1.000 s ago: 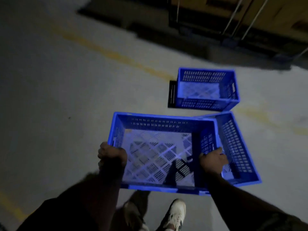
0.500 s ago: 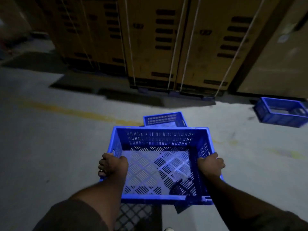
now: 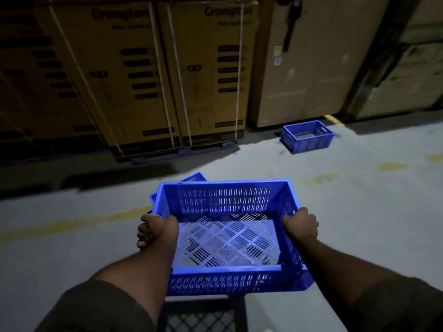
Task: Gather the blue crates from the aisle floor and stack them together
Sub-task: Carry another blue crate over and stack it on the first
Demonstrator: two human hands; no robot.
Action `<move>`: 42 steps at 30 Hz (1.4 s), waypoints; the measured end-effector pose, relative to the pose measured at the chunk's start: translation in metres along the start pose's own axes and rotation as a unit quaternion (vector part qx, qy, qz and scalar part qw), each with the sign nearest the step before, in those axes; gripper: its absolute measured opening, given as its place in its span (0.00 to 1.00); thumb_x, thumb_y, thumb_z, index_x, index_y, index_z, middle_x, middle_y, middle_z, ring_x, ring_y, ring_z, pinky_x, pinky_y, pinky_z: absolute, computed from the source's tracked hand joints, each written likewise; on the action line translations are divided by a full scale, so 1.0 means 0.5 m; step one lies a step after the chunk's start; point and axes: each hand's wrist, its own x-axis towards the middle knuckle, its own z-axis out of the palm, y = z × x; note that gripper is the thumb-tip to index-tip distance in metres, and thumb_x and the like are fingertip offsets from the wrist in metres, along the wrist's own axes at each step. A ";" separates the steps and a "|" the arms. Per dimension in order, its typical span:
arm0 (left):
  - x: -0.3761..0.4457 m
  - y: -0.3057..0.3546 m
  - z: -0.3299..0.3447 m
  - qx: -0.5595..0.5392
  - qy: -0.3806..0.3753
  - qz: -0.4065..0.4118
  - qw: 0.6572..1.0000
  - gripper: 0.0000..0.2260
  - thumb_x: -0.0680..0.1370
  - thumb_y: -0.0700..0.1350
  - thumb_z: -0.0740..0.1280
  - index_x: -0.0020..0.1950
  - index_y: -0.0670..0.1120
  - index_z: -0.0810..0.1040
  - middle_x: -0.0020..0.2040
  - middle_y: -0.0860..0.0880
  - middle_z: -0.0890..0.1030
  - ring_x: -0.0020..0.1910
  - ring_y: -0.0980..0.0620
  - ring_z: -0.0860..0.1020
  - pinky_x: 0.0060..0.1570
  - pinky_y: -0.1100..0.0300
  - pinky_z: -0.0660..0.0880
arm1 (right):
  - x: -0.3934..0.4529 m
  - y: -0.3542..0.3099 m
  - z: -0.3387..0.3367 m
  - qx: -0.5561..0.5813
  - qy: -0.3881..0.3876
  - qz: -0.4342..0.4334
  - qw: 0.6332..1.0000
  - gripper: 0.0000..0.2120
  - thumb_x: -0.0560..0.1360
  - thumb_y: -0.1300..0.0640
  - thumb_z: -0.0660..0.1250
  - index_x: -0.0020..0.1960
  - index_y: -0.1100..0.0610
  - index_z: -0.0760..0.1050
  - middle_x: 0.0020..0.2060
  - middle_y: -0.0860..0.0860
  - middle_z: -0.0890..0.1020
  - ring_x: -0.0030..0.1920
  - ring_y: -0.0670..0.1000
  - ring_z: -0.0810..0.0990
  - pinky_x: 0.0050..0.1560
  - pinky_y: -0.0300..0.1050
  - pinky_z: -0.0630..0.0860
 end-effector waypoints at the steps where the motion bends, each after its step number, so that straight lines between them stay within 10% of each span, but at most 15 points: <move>1: -0.013 0.015 0.018 0.005 -0.007 0.005 1.000 0.15 0.70 0.47 0.69 0.48 0.49 0.63 0.61 0.37 0.72 0.63 0.37 0.68 0.65 0.42 0.60 | 0.016 0.013 -0.016 0.005 0.009 0.006 1.000 0.23 0.72 0.54 0.66 0.63 0.65 0.69 0.61 0.65 0.73 0.63 0.65 0.71 0.59 0.55 0.72; 25: -0.422 0.504 0.638 0.125 -0.115 0.059 0.984 0.22 0.69 0.44 0.70 0.61 0.41 0.71 0.65 0.33 0.72 0.66 0.33 0.68 0.68 0.36 0.63 | 0.697 0.291 -0.376 0.064 0.030 0.055 0.996 0.17 0.71 0.51 0.66 0.59 0.52 0.79 0.60 0.64 0.76 0.64 0.64 0.71 0.62 0.49 0.71; 42: -0.411 0.983 1.187 0.155 -0.169 0.096 0.969 0.19 0.72 0.47 0.66 0.61 0.42 0.72 0.63 0.35 0.73 0.63 0.35 0.70 0.66 0.41 0.66 | 1.403 0.214 -0.421 0.017 0.019 0.120 0.992 0.14 0.62 0.45 0.64 0.40 0.54 0.77 0.47 0.59 0.82 0.54 0.62 0.76 0.49 0.45 0.69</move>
